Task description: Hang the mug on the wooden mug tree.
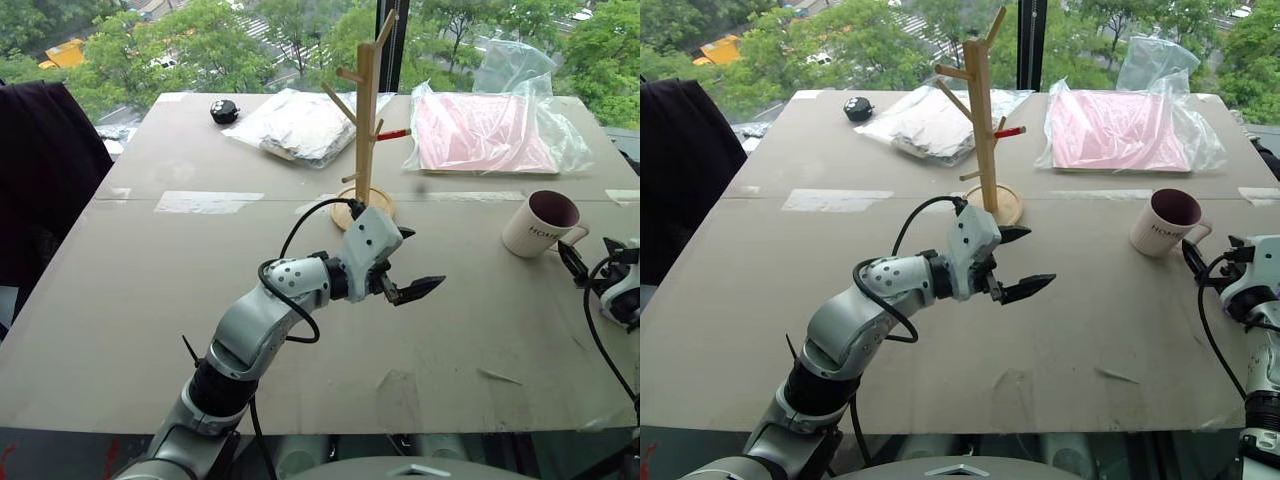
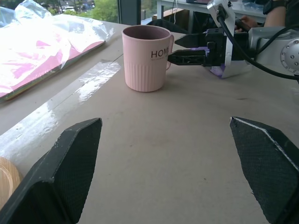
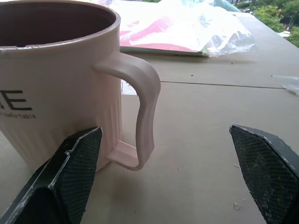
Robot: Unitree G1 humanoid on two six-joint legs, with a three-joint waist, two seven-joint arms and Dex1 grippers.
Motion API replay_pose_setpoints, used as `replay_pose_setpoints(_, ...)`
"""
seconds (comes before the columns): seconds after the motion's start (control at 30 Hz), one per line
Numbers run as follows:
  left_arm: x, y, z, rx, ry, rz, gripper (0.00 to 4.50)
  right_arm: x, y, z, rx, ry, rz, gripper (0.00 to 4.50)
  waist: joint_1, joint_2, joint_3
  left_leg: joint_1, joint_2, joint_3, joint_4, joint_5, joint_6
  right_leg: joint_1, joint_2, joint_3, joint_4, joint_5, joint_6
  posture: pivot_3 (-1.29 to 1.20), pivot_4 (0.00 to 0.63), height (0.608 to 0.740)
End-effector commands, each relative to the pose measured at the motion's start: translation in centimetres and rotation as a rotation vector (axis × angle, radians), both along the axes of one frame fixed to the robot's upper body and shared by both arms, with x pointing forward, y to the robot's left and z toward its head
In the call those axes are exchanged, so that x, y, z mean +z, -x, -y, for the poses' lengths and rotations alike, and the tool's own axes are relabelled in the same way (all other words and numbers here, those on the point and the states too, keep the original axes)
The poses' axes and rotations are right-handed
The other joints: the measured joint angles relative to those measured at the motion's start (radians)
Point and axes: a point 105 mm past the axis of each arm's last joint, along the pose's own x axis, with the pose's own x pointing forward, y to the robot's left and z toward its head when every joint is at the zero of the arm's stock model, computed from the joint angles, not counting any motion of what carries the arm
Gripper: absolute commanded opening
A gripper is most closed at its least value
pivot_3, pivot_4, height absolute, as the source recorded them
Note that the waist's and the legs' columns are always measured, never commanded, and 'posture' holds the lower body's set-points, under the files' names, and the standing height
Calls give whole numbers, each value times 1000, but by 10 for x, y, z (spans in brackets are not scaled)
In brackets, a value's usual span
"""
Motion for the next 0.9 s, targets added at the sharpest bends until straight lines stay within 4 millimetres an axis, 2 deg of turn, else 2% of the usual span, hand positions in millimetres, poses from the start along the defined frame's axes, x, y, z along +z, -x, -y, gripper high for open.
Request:
replay_pose_setpoints(0.03,9,7,5,-38,33,30,4500,10,-10,0,11,0,40,4426,-1,0,0,0,0,0,0,0,0,0,0,0,0,0,0,0,150,740)
replay_pose_setpoints(0.13,9,7,6,-46,37,24,4500,9,-16,2,2,-56,56,4426,0,0,0,0,0,0,0,0,0,0,0,0,0,0,0,0,150,740)
replay_pose_setpoints(0.23,9,7,5,-51,34,26,4500,4,-18,-4,60,-83,46,3558,2,0,0,0,0,0,0,0,0,0,0,0,0,1,1,0,150,740)
replay_pose_setpoints(0.47,8,7,8,-67,36,25,4500,0,-34,-22,177,-111,15,84,-3,0,0,1,0,1,0,0,0,0,0,1,0,2,3,0,150,740)
replay_pose_setpoints(0.77,8,3,3,-14,63,44,4500,13,-46,-29,240,-73,39,35,-1,0,0,0,0,1,0,0,0,0,0,1,-1,2,4,0,150,740)
replay_pose_setpoints(0.9,3,0,-9,34,124,18,4500,33,-47,-49,373,25,64,35,-3,1,0,0,1,1,0,0,0,0,0,1,-1,2,4,0,150,740)
